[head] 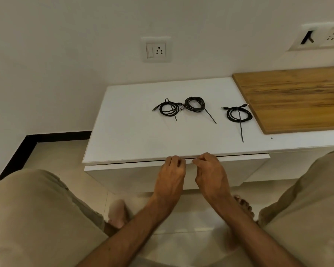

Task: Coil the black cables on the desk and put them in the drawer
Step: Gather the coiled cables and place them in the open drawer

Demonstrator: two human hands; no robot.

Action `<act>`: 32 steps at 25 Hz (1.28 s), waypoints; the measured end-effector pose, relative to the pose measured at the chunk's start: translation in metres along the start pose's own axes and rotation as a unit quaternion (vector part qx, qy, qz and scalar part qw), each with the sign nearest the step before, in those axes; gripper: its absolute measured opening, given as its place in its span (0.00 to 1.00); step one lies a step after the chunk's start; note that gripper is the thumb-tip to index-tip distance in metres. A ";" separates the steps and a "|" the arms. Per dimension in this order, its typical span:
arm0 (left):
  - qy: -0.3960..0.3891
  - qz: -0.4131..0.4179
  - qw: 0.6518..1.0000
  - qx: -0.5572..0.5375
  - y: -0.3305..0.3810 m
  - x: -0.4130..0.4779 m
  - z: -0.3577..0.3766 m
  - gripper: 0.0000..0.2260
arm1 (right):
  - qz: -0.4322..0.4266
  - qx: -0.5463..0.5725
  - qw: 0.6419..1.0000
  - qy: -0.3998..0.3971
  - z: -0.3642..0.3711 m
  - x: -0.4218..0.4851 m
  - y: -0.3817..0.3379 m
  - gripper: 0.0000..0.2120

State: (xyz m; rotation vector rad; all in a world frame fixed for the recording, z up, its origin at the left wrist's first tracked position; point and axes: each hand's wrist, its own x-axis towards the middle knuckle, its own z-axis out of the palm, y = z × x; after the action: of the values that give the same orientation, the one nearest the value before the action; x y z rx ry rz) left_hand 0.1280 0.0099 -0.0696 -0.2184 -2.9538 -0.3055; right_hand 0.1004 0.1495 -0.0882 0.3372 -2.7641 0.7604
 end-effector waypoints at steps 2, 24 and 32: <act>-0.008 -0.007 1.000 -0.003 0.002 -0.001 -0.002 0.20 | 0.003 -0.001 1.000 -0.005 -0.003 -0.001 -0.002 0.13; -0.297 -0.061 0.923 -0.237 -0.054 0.009 -0.042 0.07 | 0.031 0.091 0.955 -0.279 -0.041 0.008 -0.009 0.03; -0.425 -0.020 0.878 -0.220 -0.038 -0.001 -0.049 0.09 | -0.014 0.089 0.891 -0.445 -0.052 0.010 -0.013 0.04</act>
State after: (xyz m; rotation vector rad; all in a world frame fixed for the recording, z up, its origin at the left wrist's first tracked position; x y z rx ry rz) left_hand 0.1304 -0.0380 -0.0297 -0.4411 -3.6876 -1.1601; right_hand 0.1045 0.1650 -0.0360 0.9738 -3.5031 1.0548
